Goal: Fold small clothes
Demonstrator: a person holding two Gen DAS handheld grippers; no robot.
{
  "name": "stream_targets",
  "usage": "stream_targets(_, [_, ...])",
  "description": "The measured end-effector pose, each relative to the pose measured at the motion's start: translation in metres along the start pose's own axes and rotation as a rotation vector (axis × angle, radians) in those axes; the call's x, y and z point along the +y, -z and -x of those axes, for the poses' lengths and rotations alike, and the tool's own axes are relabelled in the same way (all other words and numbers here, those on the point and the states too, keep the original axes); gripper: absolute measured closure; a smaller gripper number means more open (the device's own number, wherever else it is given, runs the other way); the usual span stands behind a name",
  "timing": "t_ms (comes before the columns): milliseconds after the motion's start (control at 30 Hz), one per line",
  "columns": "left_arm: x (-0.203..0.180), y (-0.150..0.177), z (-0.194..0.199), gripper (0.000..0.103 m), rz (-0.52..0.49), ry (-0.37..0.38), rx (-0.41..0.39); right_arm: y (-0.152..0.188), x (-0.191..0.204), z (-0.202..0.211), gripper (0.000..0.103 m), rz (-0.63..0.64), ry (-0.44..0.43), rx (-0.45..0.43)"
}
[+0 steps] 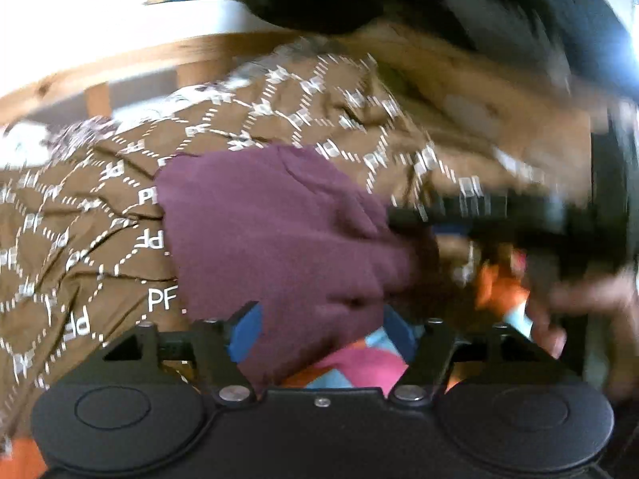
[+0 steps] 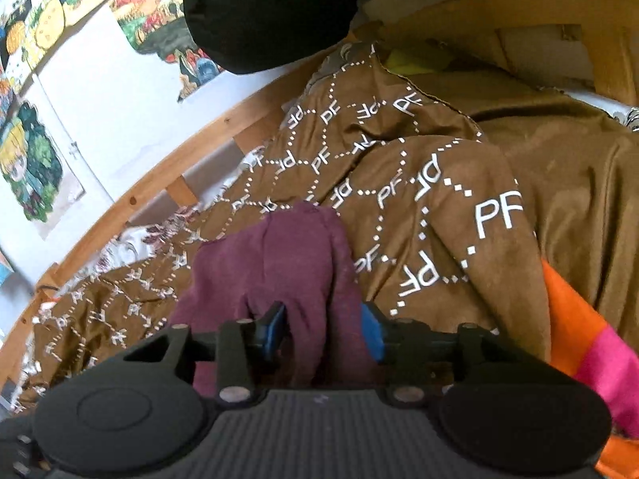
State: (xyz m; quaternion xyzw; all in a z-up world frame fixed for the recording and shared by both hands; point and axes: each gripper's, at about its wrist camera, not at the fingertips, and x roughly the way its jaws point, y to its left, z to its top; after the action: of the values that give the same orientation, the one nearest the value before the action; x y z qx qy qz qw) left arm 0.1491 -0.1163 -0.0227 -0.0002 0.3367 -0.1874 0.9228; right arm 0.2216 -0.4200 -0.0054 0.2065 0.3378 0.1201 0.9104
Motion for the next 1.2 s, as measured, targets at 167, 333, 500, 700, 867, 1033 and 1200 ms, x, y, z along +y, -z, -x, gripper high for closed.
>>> stream_targets(167, [0.017, -0.009, 0.005, 0.008, 0.124, -0.095, -0.078, 0.003, 0.006, -0.001, 0.097, 0.058, 0.030, 0.006])
stream_targets(333, [0.041, -0.013, -0.007, 0.005, 0.235, -0.130, -0.022, 0.009, 0.013, 0.004, 0.099, 0.120, 0.077, 0.024])
stream_targets(500, [0.068, -0.003, -0.024, 0.005, 0.372, -0.110, 0.077, 0.015, 0.015, 0.011, 0.100, 0.145, 0.092, 0.036])
stream_targets(700, [0.082, 0.011, -0.038, 0.005, 0.408, -0.095, 0.136, 0.006, 0.011, 0.011, 0.096, 0.112, 0.044, 0.013])
stream_targets(867, [0.077, 0.013, -0.043, 0.005, 0.363, -0.107, 0.148, -0.005, 0.006, 0.005, 0.057, 0.098, 0.003, -0.024])
stream_targets(1033, [0.071, 0.013, -0.046, 0.005, 0.315, -0.121, 0.151, -0.015, 0.008, -0.020, 0.055, 0.124, -0.023, -0.030])
stream_targets(1200, [0.068, 0.013, -0.047, 0.005, 0.282, -0.128, 0.149, -0.013, 0.001, -0.046, 0.077, 0.088, -0.039, -0.001])
